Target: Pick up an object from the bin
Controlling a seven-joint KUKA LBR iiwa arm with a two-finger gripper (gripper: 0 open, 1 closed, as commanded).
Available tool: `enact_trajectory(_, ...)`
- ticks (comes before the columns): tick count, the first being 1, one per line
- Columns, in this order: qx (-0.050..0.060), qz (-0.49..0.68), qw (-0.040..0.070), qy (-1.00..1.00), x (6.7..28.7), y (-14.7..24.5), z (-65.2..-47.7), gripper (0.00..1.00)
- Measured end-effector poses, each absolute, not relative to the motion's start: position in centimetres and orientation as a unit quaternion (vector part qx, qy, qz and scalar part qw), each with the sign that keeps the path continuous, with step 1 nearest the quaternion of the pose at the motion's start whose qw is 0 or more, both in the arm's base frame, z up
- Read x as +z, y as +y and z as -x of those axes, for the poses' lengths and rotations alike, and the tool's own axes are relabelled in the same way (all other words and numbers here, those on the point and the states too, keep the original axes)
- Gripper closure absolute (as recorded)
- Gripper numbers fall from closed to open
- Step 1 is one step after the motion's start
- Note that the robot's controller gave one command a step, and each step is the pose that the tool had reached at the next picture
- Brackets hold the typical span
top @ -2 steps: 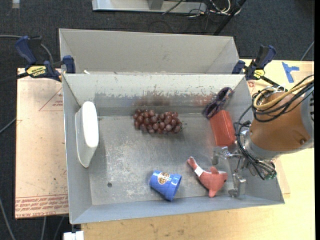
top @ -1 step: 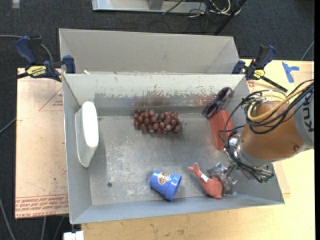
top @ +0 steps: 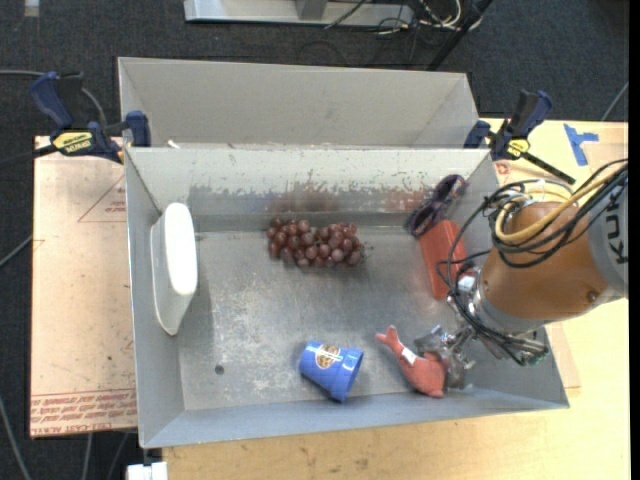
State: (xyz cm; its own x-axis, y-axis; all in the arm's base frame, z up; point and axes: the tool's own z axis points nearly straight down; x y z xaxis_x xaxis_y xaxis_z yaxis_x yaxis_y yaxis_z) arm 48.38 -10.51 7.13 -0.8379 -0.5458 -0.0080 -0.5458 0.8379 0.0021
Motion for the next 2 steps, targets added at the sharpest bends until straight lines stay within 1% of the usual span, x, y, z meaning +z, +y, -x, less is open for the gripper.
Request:
enact_trajectory(1, 0.003, 0.295, 0.005, 0.955, 18.82, -10.16, -48.72, 1.00)
enact_trajectory(2, 0.003, 0.295, 0.005, 0.955, 18.81, -10.16, -48.71, 1.00)
